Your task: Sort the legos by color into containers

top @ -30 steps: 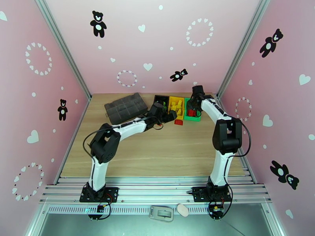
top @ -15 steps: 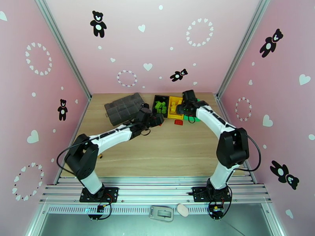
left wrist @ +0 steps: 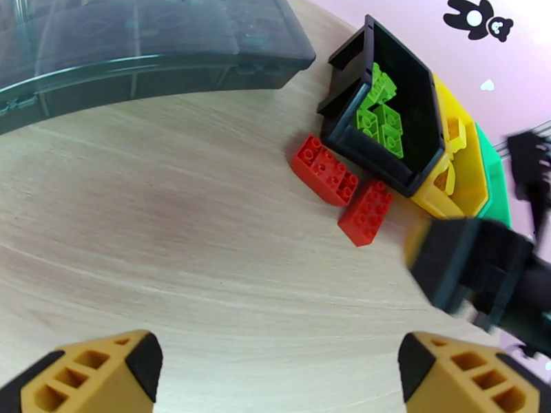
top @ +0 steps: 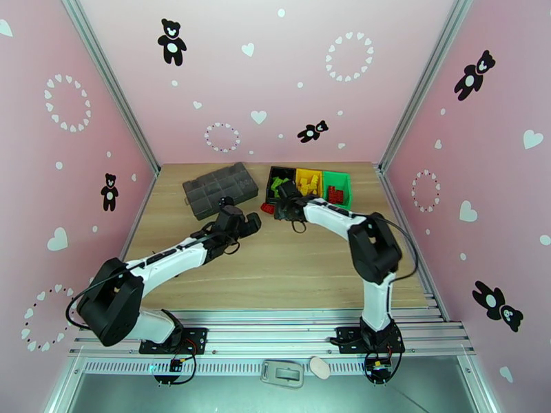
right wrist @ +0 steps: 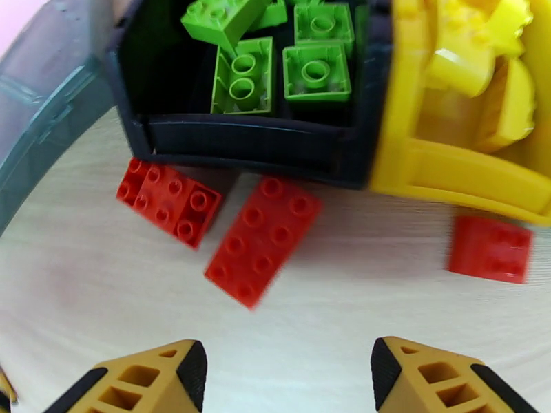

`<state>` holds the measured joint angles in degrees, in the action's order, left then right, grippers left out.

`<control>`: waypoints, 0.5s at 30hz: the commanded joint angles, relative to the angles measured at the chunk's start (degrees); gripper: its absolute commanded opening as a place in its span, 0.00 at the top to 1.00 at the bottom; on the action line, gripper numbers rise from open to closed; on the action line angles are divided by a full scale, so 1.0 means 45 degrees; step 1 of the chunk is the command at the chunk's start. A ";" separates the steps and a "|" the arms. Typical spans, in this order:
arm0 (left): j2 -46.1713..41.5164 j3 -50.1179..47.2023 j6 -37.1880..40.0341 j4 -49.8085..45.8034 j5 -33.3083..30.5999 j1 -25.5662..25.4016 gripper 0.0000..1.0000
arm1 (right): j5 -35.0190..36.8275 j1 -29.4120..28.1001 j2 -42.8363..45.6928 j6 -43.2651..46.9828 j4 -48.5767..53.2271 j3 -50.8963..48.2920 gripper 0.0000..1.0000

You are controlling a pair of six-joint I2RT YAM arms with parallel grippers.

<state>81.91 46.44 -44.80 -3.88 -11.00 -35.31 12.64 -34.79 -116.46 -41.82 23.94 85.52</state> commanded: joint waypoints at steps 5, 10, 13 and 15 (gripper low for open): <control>-0.0837 -0.0781 0.0154 0.0169 -0.0197 0.0137 0.03 | 0.1614 -0.0336 -0.1232 -0.1708 0.0689 0.1483 0.33; -0.0956 -0.1039 0.0216 0.0325 0.0018 0.0281 0.03 | 0.1681 -0.0336 -0.1840 -0.1858 0.0796 0.2065 0.33; -0.0941 -0.1090 0.0246 0.0372 0.0108 0.0288 0.03 | 0.1572 -0.0362 -0.2302 -0.1945 0.0942 0.2500 0.33; -0.0946 -0.1105 0.0212 0.0415 0.0156 0.0316 0.02 | 0.1572 -0.0362 -0.2489 -0.2013 0.0945 0.2628 0.33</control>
<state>78.96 42.22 -44.58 -3.40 -10.96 -34.28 18.68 -35.99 -125.40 -49.52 26.02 95.42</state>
